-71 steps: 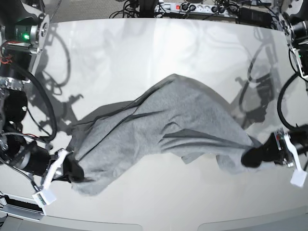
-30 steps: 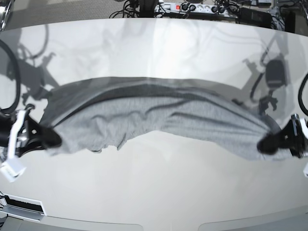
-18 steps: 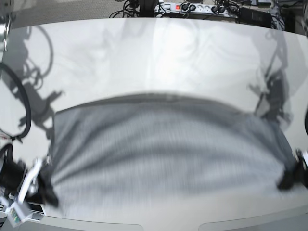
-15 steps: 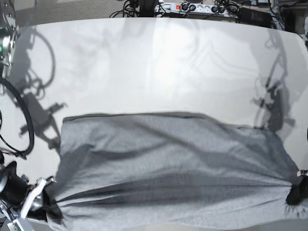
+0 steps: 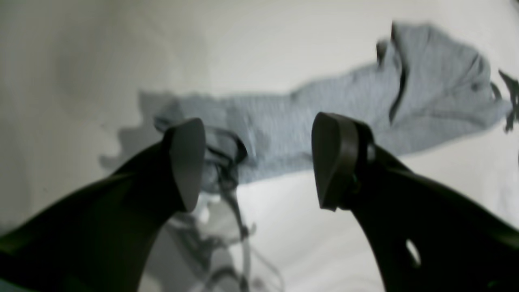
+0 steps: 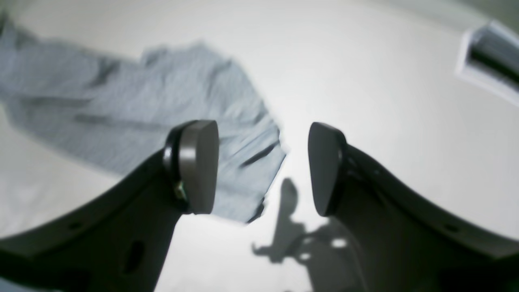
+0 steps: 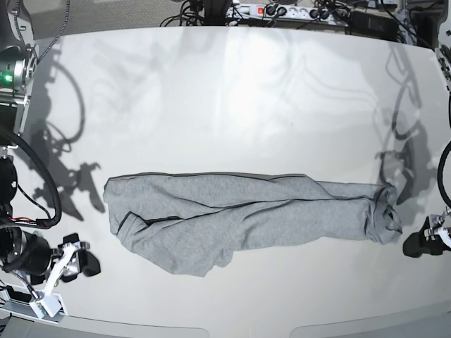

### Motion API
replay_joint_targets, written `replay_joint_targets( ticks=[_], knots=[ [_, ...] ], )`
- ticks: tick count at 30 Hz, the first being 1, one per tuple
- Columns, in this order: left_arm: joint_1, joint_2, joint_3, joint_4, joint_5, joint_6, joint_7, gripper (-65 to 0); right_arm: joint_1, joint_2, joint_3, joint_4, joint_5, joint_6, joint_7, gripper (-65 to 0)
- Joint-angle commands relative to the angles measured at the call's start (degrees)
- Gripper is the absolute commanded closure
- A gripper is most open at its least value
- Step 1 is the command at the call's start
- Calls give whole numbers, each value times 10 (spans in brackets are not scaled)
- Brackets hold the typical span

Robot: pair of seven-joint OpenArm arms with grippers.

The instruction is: Layout the t-shirt on the table in an organized manner, then fold the t-shirt properly

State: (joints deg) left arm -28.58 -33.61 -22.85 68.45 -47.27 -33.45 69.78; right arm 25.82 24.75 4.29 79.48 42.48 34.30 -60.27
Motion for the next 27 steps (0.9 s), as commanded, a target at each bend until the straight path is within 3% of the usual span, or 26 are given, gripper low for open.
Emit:
replay_joint_targets(
  ticks=[1, 3, 5, 8, 9, 10, 11, 12, 14, 18, 22, 23, 27],
  knots=[
    [-15, -9, -3, 8, -33, -4, 9, -420, 10, 7, 4, 9, 39, 13, -9, -371],
    [-7, -7, -3, 8, -63, -4, 48, -420, -14, 6, 3, 9, 68, 18, -30, -371],
    [10, -7, -3, 8, -69, -4, 57, -420, -44, 5, 3, 9, 64, -1, -25, -371],
    [42, -6, -3, 8, -57, -4, 52, -420, -94, -8, 3, 9, 21, -29, 22, -371],
    [53, -6, -3, 8, -54, -4, 53, -420, -111, -14, 3, 9, 8, -24, 37, -371],
    [63, -5, -3, 8, -54, -4, 53, -420, -126, -20, 3, 9, 7, 2, 42, -370],
    [74, -3, -3, 8, -59, -4, 52, -420, -140, -26, 2, 9, 10, 57, 40, -361],
    [85, 0, -3, 8, -75, -11, 53, -420, -153, -32, 1, 10, 14, 57, 33, -355],
    [109, 3, -2, 8, -115, -59, 53, -420, -171, -37, -26, 24, -6, 57, 40, -355],
    [146, 1, 1, 8, -159, -65, 57, -420, -180, -35, -113, 44, -151, 57, 126, -356],
    [154, 2, 1, 8, -161, -65, 57, -420, -169, -34, -196, 44, -378, 57, 252, -356],
    [154, 2, 1, 8, -161, -65, 57, -420, -165, -32, -216, 44, -428, 44, 270, -356],
    [154, 1, 0, 8, -160, -65, 58, -420, -160, 2, -302, 44, -530, -43, 335, -356]
  ],
)
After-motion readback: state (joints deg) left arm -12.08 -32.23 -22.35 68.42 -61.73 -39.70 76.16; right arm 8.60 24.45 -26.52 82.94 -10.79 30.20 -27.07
